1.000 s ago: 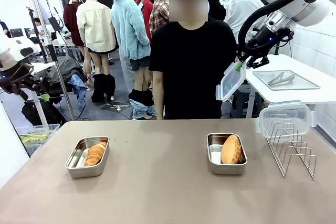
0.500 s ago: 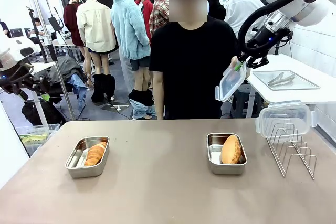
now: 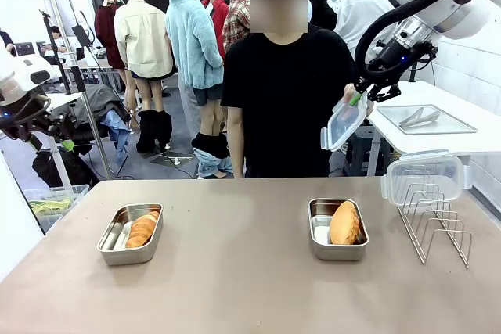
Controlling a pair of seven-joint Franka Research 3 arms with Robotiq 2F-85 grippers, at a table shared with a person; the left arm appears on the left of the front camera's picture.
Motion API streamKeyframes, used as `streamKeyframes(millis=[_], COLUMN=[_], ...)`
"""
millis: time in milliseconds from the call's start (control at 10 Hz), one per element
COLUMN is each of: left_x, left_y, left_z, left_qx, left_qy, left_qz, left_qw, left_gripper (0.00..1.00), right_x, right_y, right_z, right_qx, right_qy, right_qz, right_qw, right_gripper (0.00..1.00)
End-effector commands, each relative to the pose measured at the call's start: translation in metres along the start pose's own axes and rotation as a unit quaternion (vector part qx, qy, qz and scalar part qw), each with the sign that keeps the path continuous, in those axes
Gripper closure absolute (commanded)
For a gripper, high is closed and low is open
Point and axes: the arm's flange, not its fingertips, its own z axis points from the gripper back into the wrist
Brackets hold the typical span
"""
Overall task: Place the bread in airtight containers.
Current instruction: Pick up one Airtight Container lid and hand it to the human.
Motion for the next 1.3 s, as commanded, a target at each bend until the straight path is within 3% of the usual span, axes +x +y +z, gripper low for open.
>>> streamKeyframes(millis=[0,400,800,1100,1200], left_x=[0.0,0.0,0.0,0.0,0.0], left_y=[0.0,0.0,0.0,0.0,0.0], left_z=[0.001,0.001,0.001,0.001,0.001], left_qx=[0.003,0.003,0.003,0.003,0.003], left_qy=[-0.001,-0.001,-0.001,-0.001,-0.001], left_qz=[0.009,0.009,0.009,0.009,0.009], left_qw=[1.0,1.0,1.0,1.0,1.0], left_gripper=[0.26,0.26,0.26,0.26,0.26], right_x=[0.0,0.0,-0.026,-0.061,-0.073], right_y=[0.0,0.0,-0.006,-0.03,-0.04], right_z=[0.002,0.0,0.032,0.066,0.074], right_qx=[0.0,0.0,-0.061,-0.119,-0.132], right_qy=[-0.001,-0.001,0.019,0.051,0.031], right_qz=[0.002,0.0,0.089,0.196,0.211], right_qw=[1.0,1.0,0.994,0.972,0.968], right_gripper=[1.0,1.0,0.22,0.22,0.22])
